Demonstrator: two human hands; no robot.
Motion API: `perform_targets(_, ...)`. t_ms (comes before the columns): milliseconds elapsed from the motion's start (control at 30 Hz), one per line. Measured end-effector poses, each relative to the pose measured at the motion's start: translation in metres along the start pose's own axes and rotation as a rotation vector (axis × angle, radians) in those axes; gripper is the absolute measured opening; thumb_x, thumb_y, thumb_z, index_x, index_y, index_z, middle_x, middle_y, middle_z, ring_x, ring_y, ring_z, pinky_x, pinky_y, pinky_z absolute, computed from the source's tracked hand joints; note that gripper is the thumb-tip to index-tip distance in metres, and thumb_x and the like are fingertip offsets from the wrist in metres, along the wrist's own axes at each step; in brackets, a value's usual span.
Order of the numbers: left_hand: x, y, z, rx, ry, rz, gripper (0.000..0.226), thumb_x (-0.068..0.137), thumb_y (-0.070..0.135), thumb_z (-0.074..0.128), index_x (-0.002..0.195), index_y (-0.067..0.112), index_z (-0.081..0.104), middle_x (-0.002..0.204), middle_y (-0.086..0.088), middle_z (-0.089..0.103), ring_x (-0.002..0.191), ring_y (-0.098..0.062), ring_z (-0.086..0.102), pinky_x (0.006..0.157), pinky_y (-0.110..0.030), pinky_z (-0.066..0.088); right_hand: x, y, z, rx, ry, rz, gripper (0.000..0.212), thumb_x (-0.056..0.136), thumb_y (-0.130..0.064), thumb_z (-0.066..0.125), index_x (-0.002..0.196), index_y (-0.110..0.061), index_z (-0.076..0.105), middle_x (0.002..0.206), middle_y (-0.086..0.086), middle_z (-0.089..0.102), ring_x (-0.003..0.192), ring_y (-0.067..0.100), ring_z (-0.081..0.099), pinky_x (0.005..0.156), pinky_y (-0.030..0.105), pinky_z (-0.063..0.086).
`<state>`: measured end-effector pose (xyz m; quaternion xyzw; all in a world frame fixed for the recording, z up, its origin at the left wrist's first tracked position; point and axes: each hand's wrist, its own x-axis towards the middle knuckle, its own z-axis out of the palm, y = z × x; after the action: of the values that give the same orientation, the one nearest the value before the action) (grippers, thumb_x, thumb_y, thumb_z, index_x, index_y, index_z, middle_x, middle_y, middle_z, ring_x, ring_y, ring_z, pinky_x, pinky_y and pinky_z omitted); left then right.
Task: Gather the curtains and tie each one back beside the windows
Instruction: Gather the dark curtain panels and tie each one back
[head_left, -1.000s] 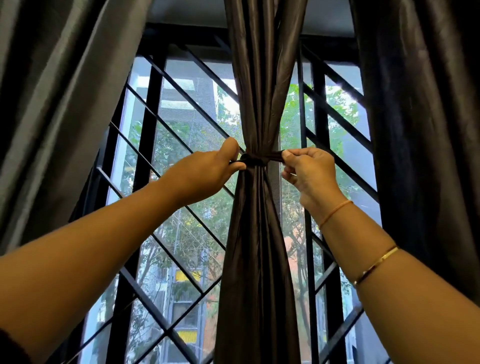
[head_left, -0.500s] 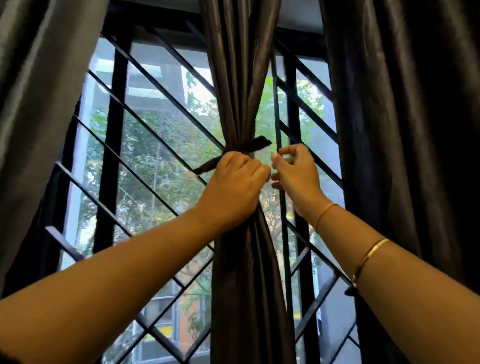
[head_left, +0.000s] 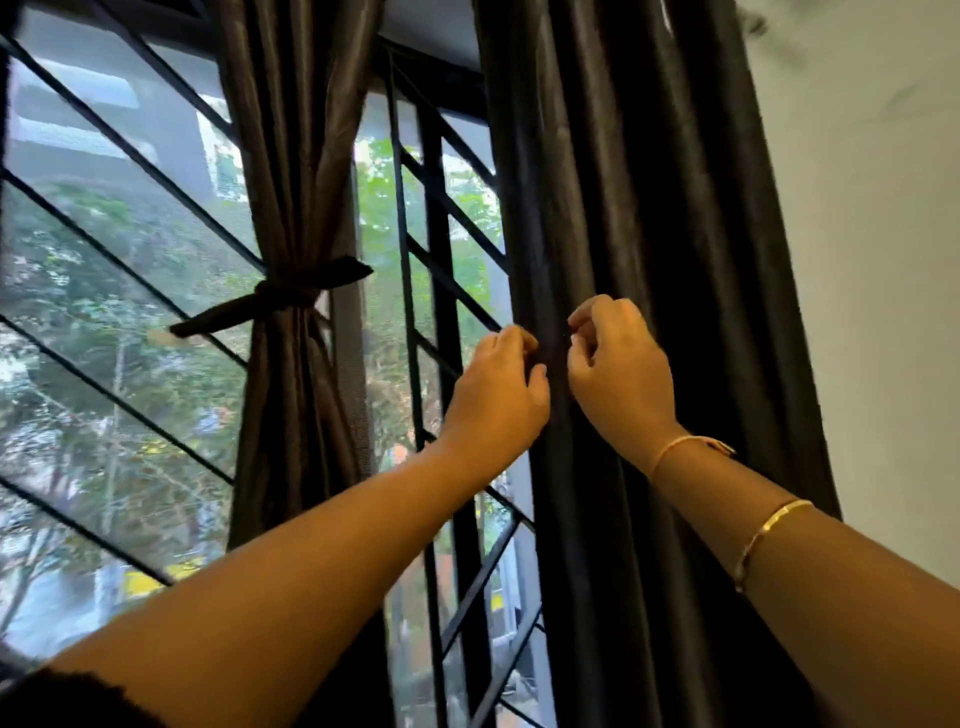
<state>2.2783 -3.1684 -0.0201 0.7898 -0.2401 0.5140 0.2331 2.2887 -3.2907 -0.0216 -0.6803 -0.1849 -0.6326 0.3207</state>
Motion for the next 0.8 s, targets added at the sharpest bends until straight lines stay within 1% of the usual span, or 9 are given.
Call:
perform_targets(133,0.022,0.027,0.023,0.018,0.088,-0.078,0.045,0.087,0.041,0.058,0.120,0.013,0.044,0.120,-0.008,0.048,0.098,-0.029,0.057,0.078,-0.033,0.042,0.015,0.039,-0.021,-0.066,-0.004,0.062,0.019,0.088,-0.014,0.054,0.107,-0.010,0.053,0.112,0.010,0.051,0.089,0.030,0.057,0.063,0.035,0.043)
perform_targets(233,0.036,0.040,0.043,0.088,0.078,-0.160,0.063,0.082,0.047,0.062,0.128,0.014,0.034,0.127,-0.012,0.044,0.105,-0.035,0.055,0.079,-0.036,0.042,0.026,0.068,-0.027,-0.076,-0.098,0.141,0.029,0.088,-0.020,0.059,0.113,-0.010,0.049,0.117,0.013,0.049,0.098,0.034,0.055,0.069,0.036,0.045)
perform_targets(300,0.044,0.046,0.058,0.145,0.045,-0.212,0.074,0.081,0.040,0.066,0.136,0.014,0.023,0.133,-0.015,0.040,0.107,-0.039,0.055,0.079,-0.039,0.043,0.032,0.083,-0.026,-0.079,-0.161,0.170,0.036,0.088,-0.024,0.061,0.118,-0.010,0.046,0.120,0.014,0.048,0.102,0.036,0.054,0.075,0.039,0.047)
perform_targets(400,0.051,0.054,0.075,0.160,0.077,-0.286,0.077,0.084,0.012,0.058,0.144,0.020,0.009,0.132,-0.019,0.043,0.099,-0.038,0.056,0.071,-0.036,0.038,0.038,0.105,-0.021,-0.018,-0.256,0.235,0.050,0.088,-0.031,0.062,0.127,-0.010,0.040,0.127,0.015,0.047,0.111,0.036,0.052,0.085,0.043,0.046)
perform_targets(500,0.042,0.054,0.084,0.182,0.079,-0.185,0.087,0.085,0.002,0.050,0.146,0.033,-0.003,0.132,-0.017,0.041,0.077,-0.030,0.054,0.064,-0.039,0.044,0.039,0.121,-0.011,0.076,-0.376,0.284,0.072,0.084,-0.043,0.065,0.137,-0.008,0.031,0.135,0.016,0.047,0.120,0.036,0.049,0.095,0.045,0.046)
perform_targets(567,0.033,0.048,0.086,0.229,0.073,-0.074,0.088,0.087,0.002,0.049,0.145,0.039,-0.006,0.141,-0.012,0.033,0.080,-0.032,0.058,0.065,-0.043,0.050,0.039,0.127,-0.001,0.109,-0.456,0.284,0.085,0.081,-0.045,0.067,0.144,-0.009,0.022,0.139,0.016,0.044,0.124,0.035,0.047,0.098,0.045,0.044)
perform_targets(667,0.032,0.035,0.083,0.239,0.113,-0.120,0.077,0.088,0.001,0.044,0.148,0.031,0.006,0.153,-0.005,0.022,0.102,-0.033,0.057,0.074,-0.035,0.045,0.043,0.132,0.014,0.160,-0.508,0.206,0.076,0.087,-0.026,0.062,0.148,-0.015,0.017,0.138,0.016,0.044,0.122,0.035,0.048,0.099,0.043,0.044)
perform_targets(733,0.033,0.028,0.078,0.291,0.128,-0.171,0.074,0.087,-0.003,0.041,0.149,0.025,0.009,0.156,-0.006,0.014,0.089,-0.033,0.058,0.065,-0.030,0.041,0.047,0.130,0.019,0.182,-0.506,0.099,0.068,0.089,-0.012,0.049,0.148,-0.021,0.018,0.129,0.015,0.051,0.114,0.037,0.053,0.093,0.042,0.046)
perform_targets(800,0.031,0.022,0.069,0.332,0.128,-0.188,0.070,0.091,0.001,0.041,0.149,0.024,0.010,0.157,-0.007,0.011,0.080,-0.032,0.056,0.060,-0.032,0.041,0.044,0.120,0.024,0.166,-0.529,-0.011,0.069,0.089,-0.013,0.042,0.150,-0.027,0.012,0.122,0.016,0.055,0.105,0.040,0.055,0.084,0.040,0.047)
